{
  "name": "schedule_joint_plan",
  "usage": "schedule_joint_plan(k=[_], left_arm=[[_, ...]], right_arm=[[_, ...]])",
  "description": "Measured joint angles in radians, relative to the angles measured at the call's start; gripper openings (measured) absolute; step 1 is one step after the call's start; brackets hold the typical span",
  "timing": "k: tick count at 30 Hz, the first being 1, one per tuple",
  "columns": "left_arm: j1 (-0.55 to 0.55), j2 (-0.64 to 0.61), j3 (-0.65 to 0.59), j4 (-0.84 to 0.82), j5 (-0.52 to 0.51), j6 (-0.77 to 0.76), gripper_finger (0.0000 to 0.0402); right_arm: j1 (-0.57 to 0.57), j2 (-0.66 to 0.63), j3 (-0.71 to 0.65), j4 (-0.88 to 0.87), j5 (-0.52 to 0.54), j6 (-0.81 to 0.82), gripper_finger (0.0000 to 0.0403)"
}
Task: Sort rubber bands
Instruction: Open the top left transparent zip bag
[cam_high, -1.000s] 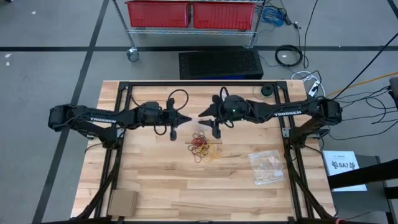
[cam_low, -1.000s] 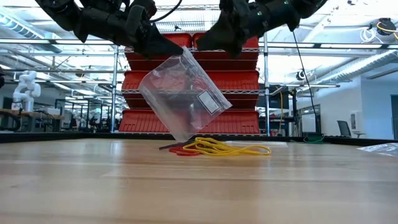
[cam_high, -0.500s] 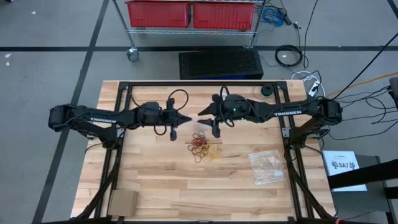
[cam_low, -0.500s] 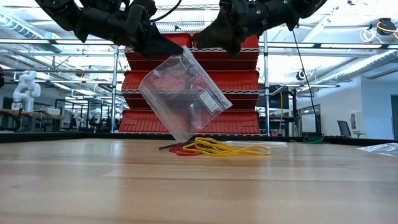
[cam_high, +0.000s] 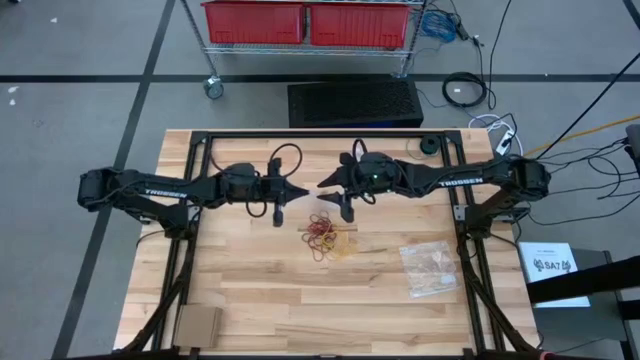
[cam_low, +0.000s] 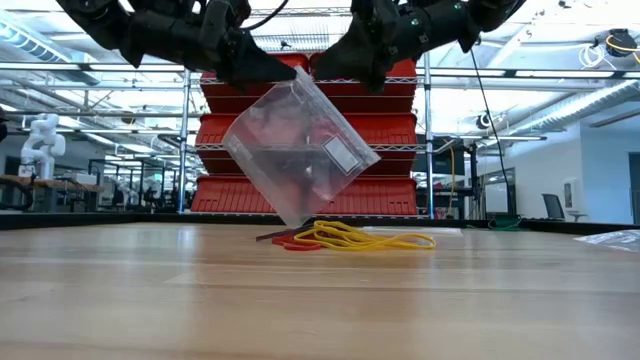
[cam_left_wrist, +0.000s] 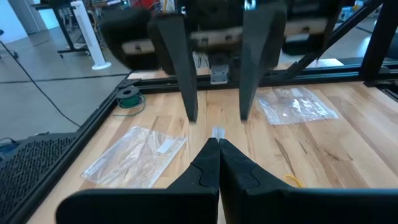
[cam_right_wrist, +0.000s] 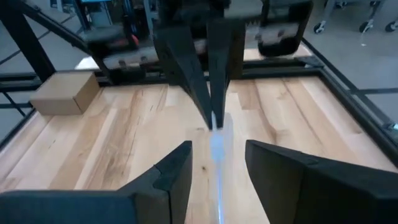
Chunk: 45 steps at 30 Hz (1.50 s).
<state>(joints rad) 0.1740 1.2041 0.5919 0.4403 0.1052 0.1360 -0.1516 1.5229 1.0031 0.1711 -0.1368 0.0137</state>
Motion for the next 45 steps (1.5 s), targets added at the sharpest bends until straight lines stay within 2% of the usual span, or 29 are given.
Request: schedule_joint_plan(k=[10, 19, 23, 33, 45], left_arm=[[-0.014, 0.0, 0.0, 0.0, 0.001, 0.0, 0.0], [-0.014, 0.0, 0.0, -0.001, 0.001, 0.0, 0.0], [-0.014, 0.0, -0.001, -0.005, 0.001, 0.0, 0.0], [-0.014, 0.0, -0.001, -0.005, -0.022, 0.0, 0.0], [-0.014, 0.0, -0.001, 0.011, -0.054, 0.001, 0.0]], right_arm=[[0.0, 0.017, 0.043, -0.041, 0.001, -0.005, 0.0142], [0.0, 0.096, 0.105, -0.088, 0.003, -0.019, 0.014], [0.0, 0.098, 0.118, -0.085, 0.003, -0.019, 0.0118], [0.001, 0.097, 0.118, -0.116, 0.005, -0.034, 0.0013], [0.0, 0.095, 0.12, -0.203, 0.014, -0.037, 0.0017]])
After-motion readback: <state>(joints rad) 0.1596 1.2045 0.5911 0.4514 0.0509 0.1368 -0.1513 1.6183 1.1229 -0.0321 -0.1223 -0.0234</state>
